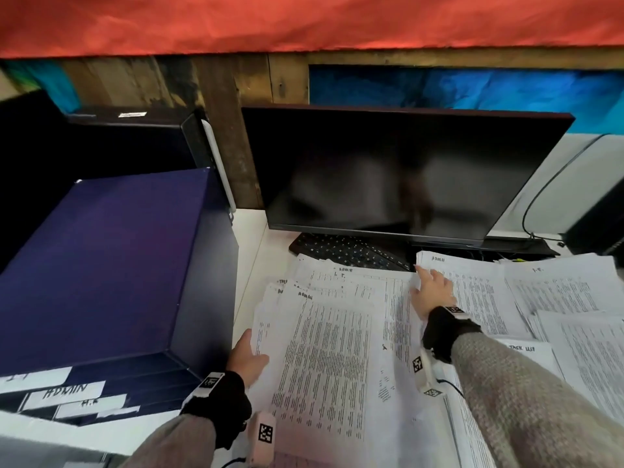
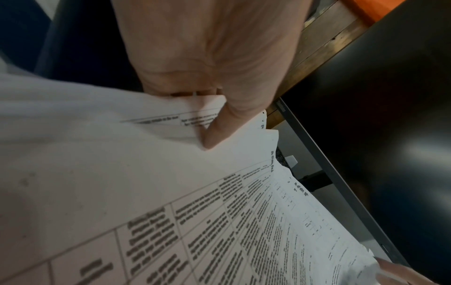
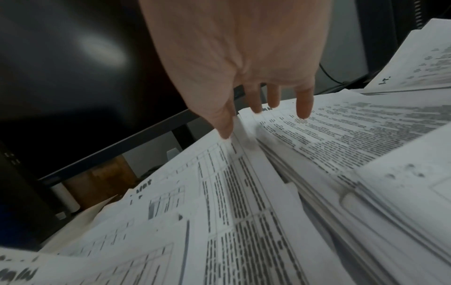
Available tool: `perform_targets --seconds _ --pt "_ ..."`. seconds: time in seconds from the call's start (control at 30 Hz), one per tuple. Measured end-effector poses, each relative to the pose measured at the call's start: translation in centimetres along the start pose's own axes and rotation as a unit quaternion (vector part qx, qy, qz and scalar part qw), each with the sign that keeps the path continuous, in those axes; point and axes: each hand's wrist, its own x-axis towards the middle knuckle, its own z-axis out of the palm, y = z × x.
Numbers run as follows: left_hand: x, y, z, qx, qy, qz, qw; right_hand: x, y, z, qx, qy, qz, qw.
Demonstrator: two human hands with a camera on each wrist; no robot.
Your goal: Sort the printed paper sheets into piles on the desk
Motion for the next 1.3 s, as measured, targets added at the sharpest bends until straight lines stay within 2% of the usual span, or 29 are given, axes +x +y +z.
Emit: perform_targets --seconds 0.07,0.13,0.23,0.3,0.4,0.53,0.6,0.67,0.73,0.8,0.9,1.0,1.07,1.13,1.23,1.3 --pt "0.2 -0.1 0.0 0.003 0.004 -0.002 1.000 0.1 0.0 -0.2 -0.006 0.034 -0.016 0.999" --pt "0.3 -0.1 0.1 0.008 0.011 -0.003 1.000 -0.8 -0.1 -0.2 -0.009 0.098 -0.065 0.993" --pt "0.2 0.3 0.2 0.036 0.022 -0.003 0.999 -3.0 -0.4 -0.3 -0.003 0.150 -0.187 0.971" --pt "0.0 0.7 0.3 0.054 0.031 -0.005 0.998 -4.8 -0.9 -0.8 0.054 0.161 -0.255 0.952" --pt "-0.2 0.9 0.5 0.082 0.030 -0.014 0.996 -6.7 -1.9 -3.2 0.191 0.200 -0.232 0.933" --pt "0.0 0.8 0.6 0.098 0.027 -0.015 0.995 -7.9 -2.5 -7.8 0.276 0.289 -0.202 0.894" --pt "-0.2 0.9 0.6 0.098 0.031 -0.015 0.995 -8.5 -2.7 -10.5 0.324 0.354 -0.180 0.859" --pt "-0.4 0.9 0.5 0.099 0.029 -0.019 0.994 -8.8 -2.9 -13.1 0.377 0.415 -0.172 0.810" --pt "-0.5 0.9 0.5 0.102 0.022 -0.023 0.994 -8.6 -3.0 -14.6 0.415 0.441 -0.160 0.779" --pt "-0.5 0.9 0.4 0.101 0.016 -0.021 0.994 -7.7 -2.5 -14.6 0.434 0.428 -0.132 0.781" --pt "-0.7 1.1 0.3 0.090 0.018 -0.014 0.996 -6.1 -1.3 -12.0 0.437 0.367 -0.074 0.817" --pt "-1.0 1.2 0.3 0.070 0.030 -0.004 0.997 -5.0 0.3 -7.5 0.432 0.276 -0.003 0.858" --pt "-1.0 1.0 0.3 0.060 0.028 0.002 0.998 -5.4 0.8 -4.6 0.403 0.191 0.025 0.895" --pt "-1.2 1.0 0.3 0.058 0.028 0.006 0.998 -6.1 1.0 -1.6 0.375 0.113 0.055 0.918" --pt "-1.4 1.0 0.4 0.052 0.028 0.009 0.998 -7.2 0.8 1.7 0.378 0.049 0.050 0.923" --pt "-1.3 0.9 0.6 0.038 0.029 0.007 0.999 -7.7 0.0 2.7 0.399 0.012 0.043 0.916"
